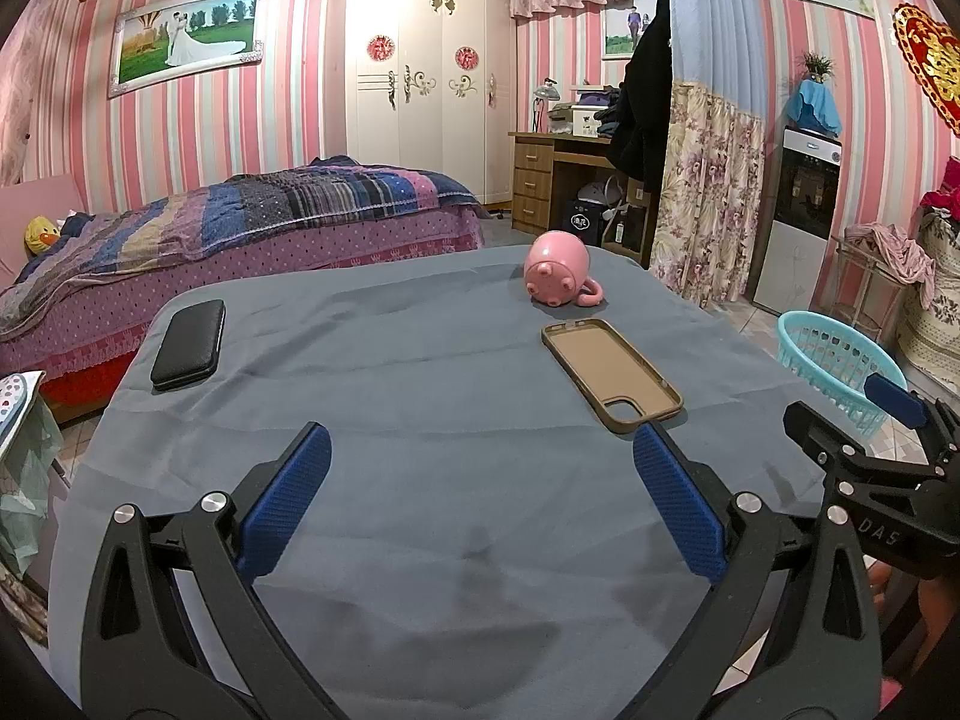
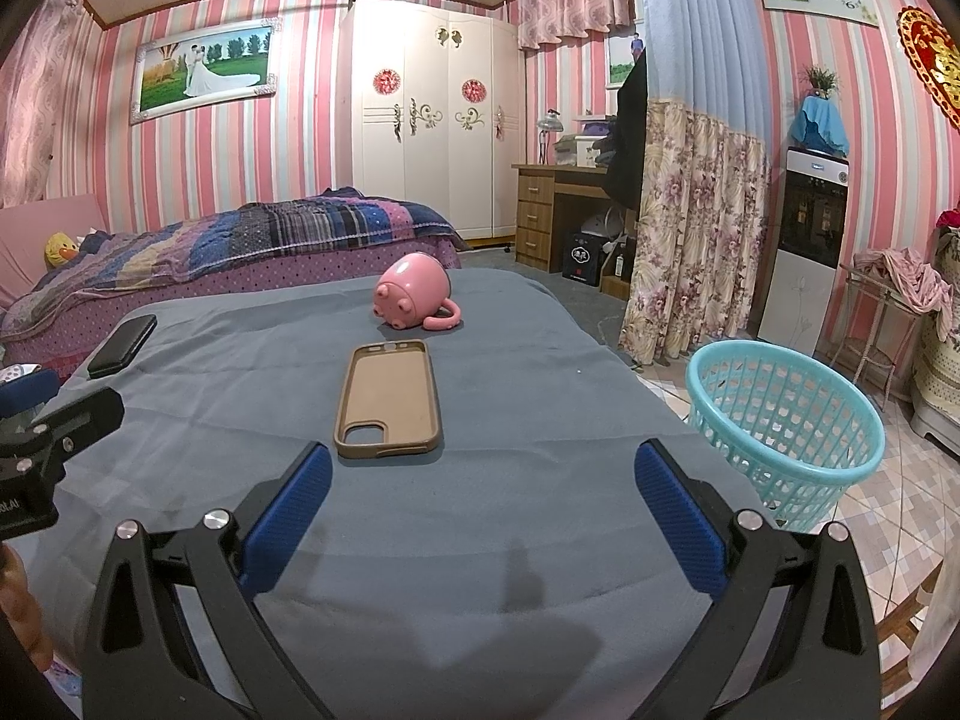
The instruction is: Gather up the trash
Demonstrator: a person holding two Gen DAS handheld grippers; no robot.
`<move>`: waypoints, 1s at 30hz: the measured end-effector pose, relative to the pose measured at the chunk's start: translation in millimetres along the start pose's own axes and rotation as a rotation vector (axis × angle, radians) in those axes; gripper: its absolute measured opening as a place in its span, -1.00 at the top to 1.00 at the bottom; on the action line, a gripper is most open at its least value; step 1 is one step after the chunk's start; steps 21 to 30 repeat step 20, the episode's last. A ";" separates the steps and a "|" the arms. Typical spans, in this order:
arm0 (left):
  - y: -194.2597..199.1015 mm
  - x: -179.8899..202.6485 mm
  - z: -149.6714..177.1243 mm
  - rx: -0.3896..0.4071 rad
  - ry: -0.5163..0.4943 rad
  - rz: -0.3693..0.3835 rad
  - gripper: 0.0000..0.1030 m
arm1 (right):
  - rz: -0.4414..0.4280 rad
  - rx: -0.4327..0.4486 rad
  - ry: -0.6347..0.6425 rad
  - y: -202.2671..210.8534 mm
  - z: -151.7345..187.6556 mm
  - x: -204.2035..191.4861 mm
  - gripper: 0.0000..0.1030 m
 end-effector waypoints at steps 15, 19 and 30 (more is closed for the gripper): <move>3.6 2.7 -5.7 0.017 -0.019 -0.015 -0.89 | 0.001 0.000 0.001 0.7 -0.1 -0.9 -0.92; 2.8 4.1 -5.4 0.010 -0.020 -0.006 -0.89 | 0.001 0.002 -0.001 0.8 -0.2 -0.2 -0.92; 2.5 4.7 -5.4 0.009 -0.020 -0.006 -0.89 | 0.001 0.002 -0.003 0.7 -1.1 -0.3 -0.92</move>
Point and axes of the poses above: each gripper's, at about its wrist camera, not at the fingertips, and y roughly against the way its jaws point, x to its right, z to its underside, the point moved 6 cm from there along -y, roughly the way its jaws point, and after that the axes turned 7 degrees about -y, right-handed, at the moved point
